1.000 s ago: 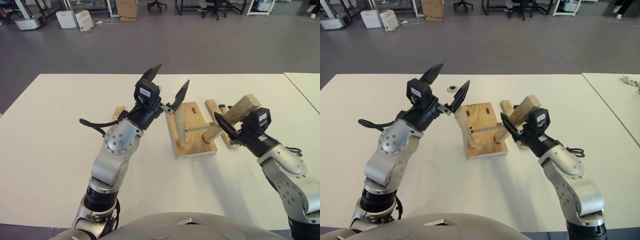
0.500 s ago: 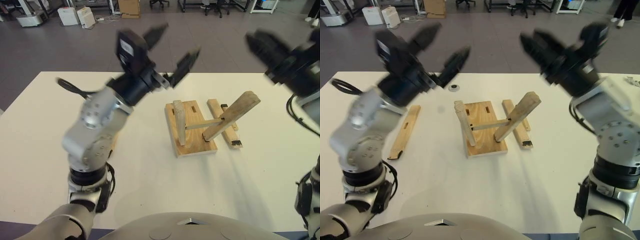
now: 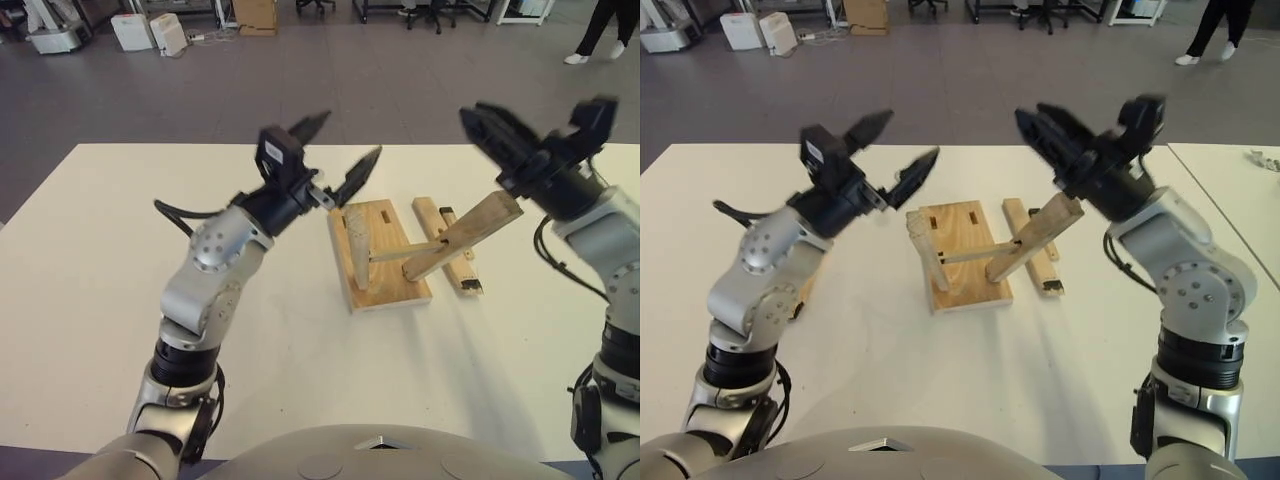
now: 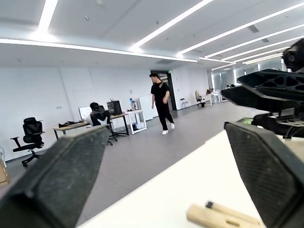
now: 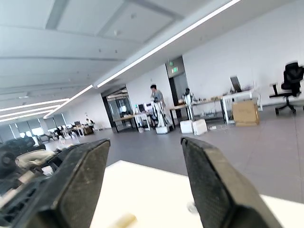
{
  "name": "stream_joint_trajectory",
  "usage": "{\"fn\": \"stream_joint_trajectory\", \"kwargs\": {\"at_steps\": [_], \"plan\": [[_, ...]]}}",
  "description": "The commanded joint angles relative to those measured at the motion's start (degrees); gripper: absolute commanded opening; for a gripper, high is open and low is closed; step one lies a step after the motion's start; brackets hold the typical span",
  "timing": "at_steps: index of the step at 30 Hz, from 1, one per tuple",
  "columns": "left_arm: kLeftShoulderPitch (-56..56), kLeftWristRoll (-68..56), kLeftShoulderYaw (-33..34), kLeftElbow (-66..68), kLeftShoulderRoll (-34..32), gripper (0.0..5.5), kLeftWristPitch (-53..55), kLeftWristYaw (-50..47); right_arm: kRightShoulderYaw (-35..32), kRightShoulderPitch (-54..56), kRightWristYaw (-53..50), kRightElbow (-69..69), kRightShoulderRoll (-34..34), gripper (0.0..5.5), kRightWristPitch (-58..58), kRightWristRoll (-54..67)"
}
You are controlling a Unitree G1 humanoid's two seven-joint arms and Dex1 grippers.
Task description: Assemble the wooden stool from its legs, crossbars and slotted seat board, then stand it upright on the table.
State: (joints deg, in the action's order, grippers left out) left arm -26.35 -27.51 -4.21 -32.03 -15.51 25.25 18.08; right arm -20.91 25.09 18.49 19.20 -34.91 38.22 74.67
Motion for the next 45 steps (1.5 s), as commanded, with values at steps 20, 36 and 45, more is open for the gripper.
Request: {"fn": "stream_joint_trajectory", "kwargs": {"at_steps": [20, 36, 45], "plan": [[9.65, 6.49, 7.51, 12.07, -6.31, 4.42, -7.80, 3.96, 8.36, -3.98, 11.57, -26.82, -0.30, 2.80, -5.40, -24.69], [33.13, 21.31, -4.26, 2.53, -35.41, 4.42, 0.31, 27.82, 26.97, -4.63, 9.02, -23.90, 7.85, 2.80, -8.15, -48.16], [23.19, 35.58, -22.70, 10.28, -28.63, 4.42, -0.68, 26.86, 49.16, 22.16, 17.45, -80.51, 12.25, 2.80, -44.77, -83.41]]}}
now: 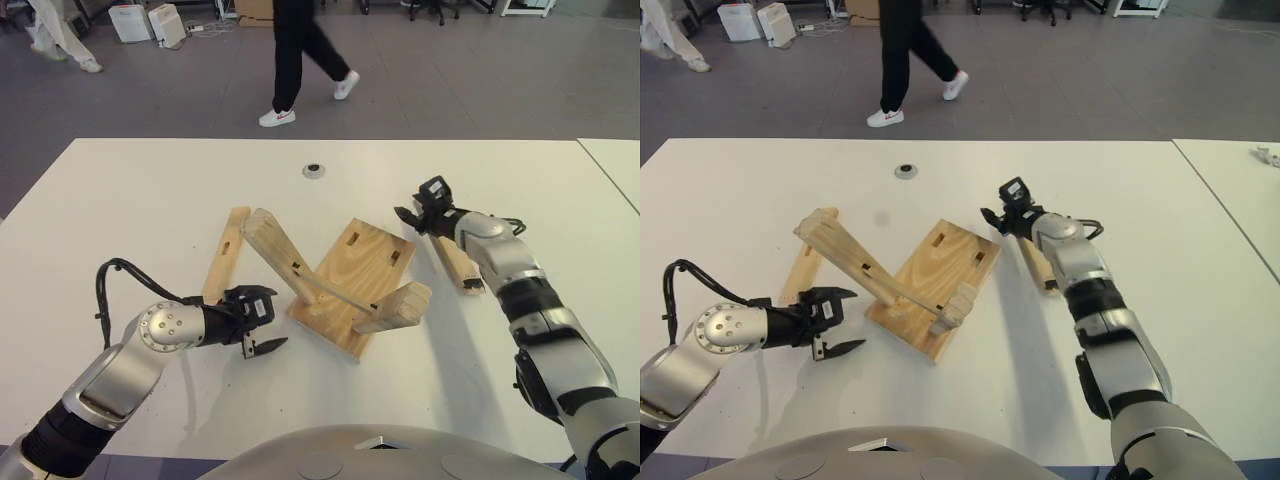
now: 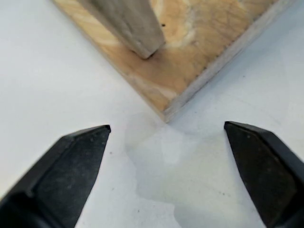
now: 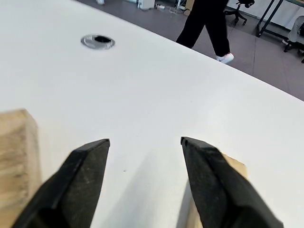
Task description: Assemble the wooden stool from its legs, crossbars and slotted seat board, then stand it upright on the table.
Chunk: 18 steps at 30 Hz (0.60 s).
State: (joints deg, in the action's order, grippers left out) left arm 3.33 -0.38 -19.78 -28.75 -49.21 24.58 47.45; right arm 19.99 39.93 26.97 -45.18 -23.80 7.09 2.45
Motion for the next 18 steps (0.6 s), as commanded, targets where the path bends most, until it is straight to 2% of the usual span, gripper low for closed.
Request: {"fn": "stream_joint_trajectory", "kwargs": {"at_steps": [1, 3, 6, 8, 11, 13, 15, 18], "plan": [[-8.40, 9.90, -6.99, 10.46, 7.48, 4.42, -1.30, -5.69, 6.66, 7.09, 15.01, -16.35, 0.85, 2.80, -15.55, -9.12], [-11.56, 11.85, -6.01, 17.45, 11.64, 4.42, -3.23, -10.97, 3.72, 6.18, 24.65, -16.56, -0.12, 2.80, -18.93, -6.02], [-18.98, 16.77, -4.69, 34.21, 15.39, 4.42, -7.41, -20.54, 0.88, 0.44, 31.04, -10.15, -3.54, 2.80, -20.81, -3.32], [-21.12, 16.09, -1.92, 42.27, 17.72, 4.42, -10.18, -25.38, -0.84, -4.43, 32.38, -1.55, -5.53, 2.80, -19.02, -1.16], [-22.68, 13.93, 0.41, 48.05, 19.15, 4.42, -15.19, -25.62, -5.09, -10.47, 28.23, 11.53, -8.28, 2.80, -13.91, 0.08], [-22.44, 12.78, 2.61, 46.58, 17.73, 4.42, -17.19, -23.76, -8.67, -10.13, 22.17, 11.90, -8.35, 2.80, -11.44, -0.35], [-19.59, 9.46, 4.84, 38.78, 16.54, 4.42, -17.12, -19.77, -11.73, -7.08, 15.56, 6.51, -6.65, 2.80, -9.84, -0.74], [-14.55, 7.46, 4.89, 27.33, 14.91, 4.42, -14.24, -14.56, -11.62, -4.89, 11.72, -0.64, -5.72, 2.80, -8.92, -3.58]]}}
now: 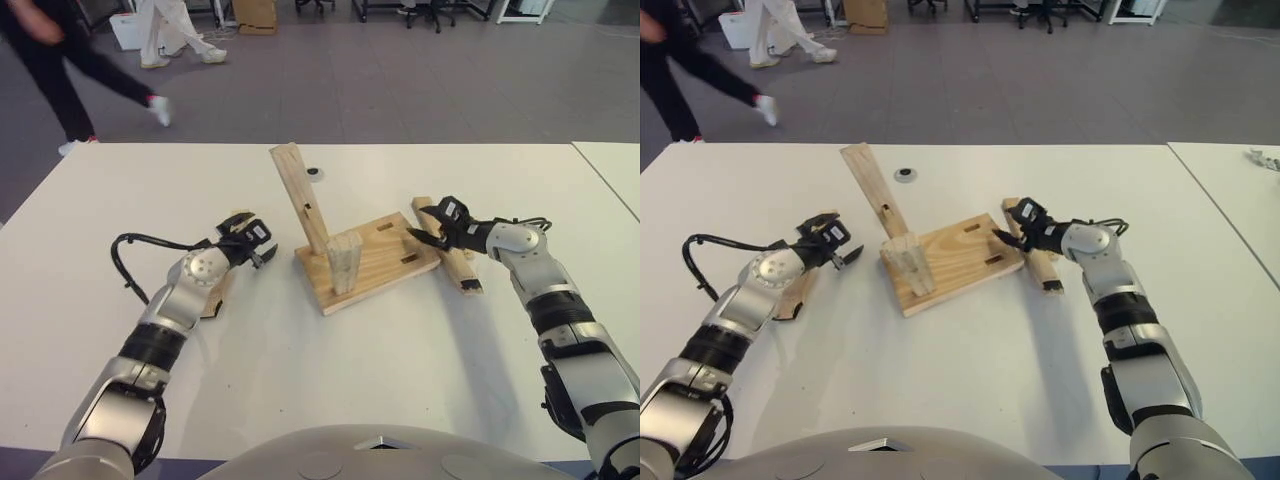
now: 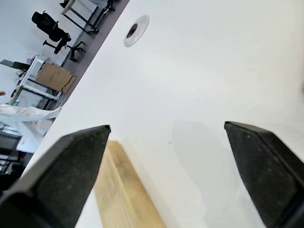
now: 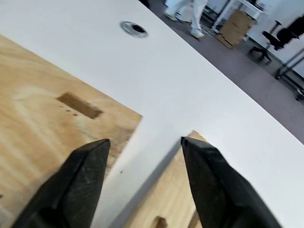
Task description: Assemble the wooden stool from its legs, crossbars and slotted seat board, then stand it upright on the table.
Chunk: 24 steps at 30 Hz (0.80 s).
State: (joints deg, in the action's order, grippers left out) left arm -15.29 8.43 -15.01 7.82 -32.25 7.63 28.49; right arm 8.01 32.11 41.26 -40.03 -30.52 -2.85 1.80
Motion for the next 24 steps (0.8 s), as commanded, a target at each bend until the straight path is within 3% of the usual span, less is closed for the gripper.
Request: {"fn": "stream_joint_trajectory", "kwargs": {"at_steps": [1, 6, 11, 15, 19, 21, 24], "plan": [[5.79, -0.55, -0.42, -11.95, -3.31, 4.42, 3.86, 5.71, 1.81, 2.66, -1.48, -7.35, 0.87, 2.80, 0.60, -4.45], [9.03, 4.23, -4.69, -19.69, -6.90, 4.42, 10.27, 11.21, 5.05, 0.41, 4.92, -5.76, 0.24, 2.80, -1.20, -7.26], [4.40, 3.95, -7.46, -13.24, 1.34, 4.42, 9.83, 9.16, 6.23, -3.89, 7.70, 4.83, -2.34, 2.80, -2.12, -8.31], [-4.59, 2.72, -2.35, 2.13, 4.21, 4.42, 3.97, 5.12, 6.96, -12.28, 12.83, 23.94, -6.49, 2.80, 0.22, -6.09], [-10.09, 0.23, 0.38, 14.20, 4.91, 4.42, -3.36, 7.04, 6.79, -19.73, 15.70, 40.53, -8.90, 2.80, 6.21, -4.03], [-11.10, -1.95, 1.84, 17.13, 5.20, 4.42, -6.48, 9.56, 5.34, -21.20, 15.48, 44.75, -9.95, 2.80, 9.22, -3.79], [-9.85, -4.84, 7.19, 17.83, -0.76, 4.42, -10.47, 12.62, -0.93, -17.92, 16.13, 41.86, -12.45, 2.80, 13.11, -0.80]]}}
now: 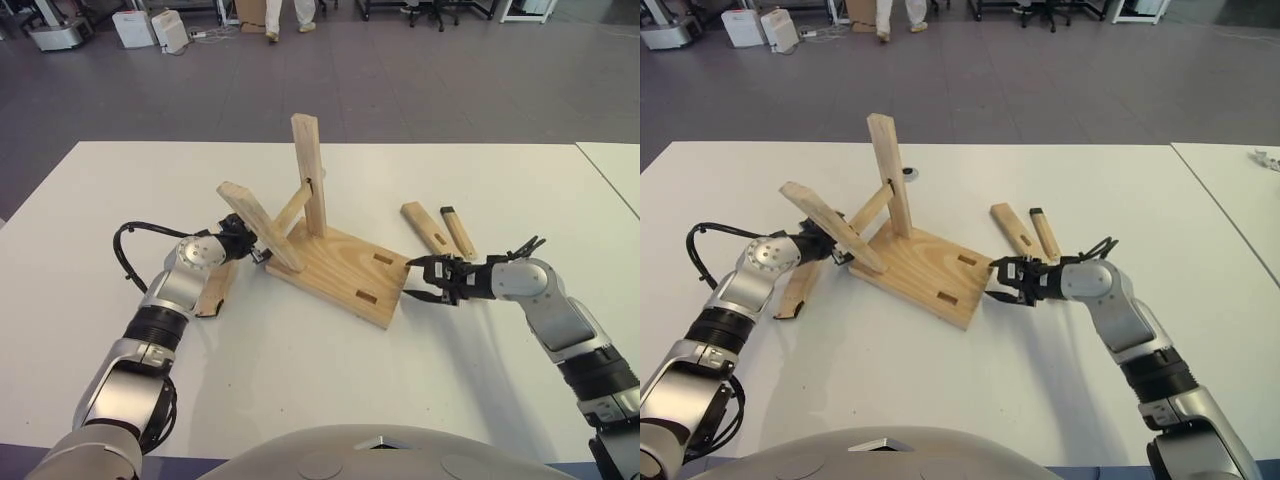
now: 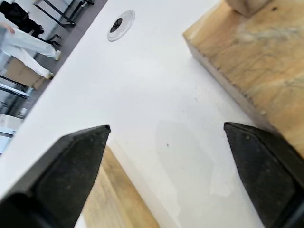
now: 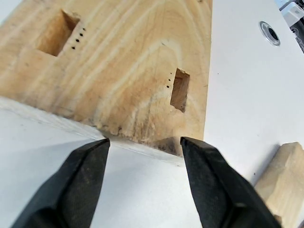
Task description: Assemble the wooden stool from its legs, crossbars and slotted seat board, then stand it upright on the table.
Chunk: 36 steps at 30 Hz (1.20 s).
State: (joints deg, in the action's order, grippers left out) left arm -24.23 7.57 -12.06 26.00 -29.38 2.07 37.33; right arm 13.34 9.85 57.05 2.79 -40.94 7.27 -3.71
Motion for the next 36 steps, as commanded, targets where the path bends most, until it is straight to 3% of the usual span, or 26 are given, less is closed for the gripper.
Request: {"fn": "stream_joint_trajectory", "kwargs": {"at_steps": [1, 4, 7, 10, 12, 14, 19, 22, 26, 30, 36], "plan": [[-0.29, -4.83, 5.73, -0.68, -5.35, 4.42, -5.86, 4.63, -7.02, 5.48, 0.65, -3.10, -2.69, 2.80, 2.73, 4.83], [5.32, -10.36, 9.29, -12.90, -8.64, 4.42, -3.98, 9.51, -5.07, 12.50, -1.54, -15.27, 1.16, 2.80, -0.75, 2.82], [15.38, -9.64, 5.70, -29.32, -13.51, 4.42, 2.60, 14.52, -1.59, 24.42, -12.84, -35.57, 11.33, 2.80, -7.87, -3.16], [18.58, -4.01, 1.29, -34.79, -14.27, 4.42, 6.63, 13.98, 2.90, 30.86, -17.41, -49.73, 17.53, 2.80, -16.43, -8.36], [16.66, -0.33, -1.85, -33.35, -11.24, 4.42, 7.38, 11.00, 5.10, 31.52, -16.40, -54.21, 18.93, 2.80, -20.47, -10.21], [11.03, 2.90, -3.36, -25.32, -3.37, 4.42, 5.32, 2.20, 6.41, 29.43, -13.40, -54.06, 18.96, 2.80, -23.15, -10.45], [3.68, 3.60, -1.15, -5.82, 7.47, 4.42, -1.75, -11.91, 6.17, 22.42, -12.79, -44.76, 17.64, 2.80, -23.02, -9.55], [0.43, 4.06, -0.93, 0.63, 9.96, 4.42, -4.34, -15.17, 1.10, 16.42, -18.18, -33.53, 15.78, 2.80, -17.10, -7.91], [3.12, 2.50, 0.72, -4.43, 9.16, 4.42, -4.02, -14.67, -14.69, 13.04, -25.51, -22.97, 14.77, 2.80, -3.95, 2.80], [5.50, -0.07, 2.99, -9.94, 9.25, 4.42, -1.02, -14.02, -21.02, 14.96, -26.39, -31.13, 14.89, 2.80, 2.93, 9.12], [8.48, -3.05, 4.09, -19.72, 10.27, 4.42, 4.89, -13.26, -22.88, 15.21, -28.02, -42.10, 15.43, 2.80, 7.37, 11.29]]}}
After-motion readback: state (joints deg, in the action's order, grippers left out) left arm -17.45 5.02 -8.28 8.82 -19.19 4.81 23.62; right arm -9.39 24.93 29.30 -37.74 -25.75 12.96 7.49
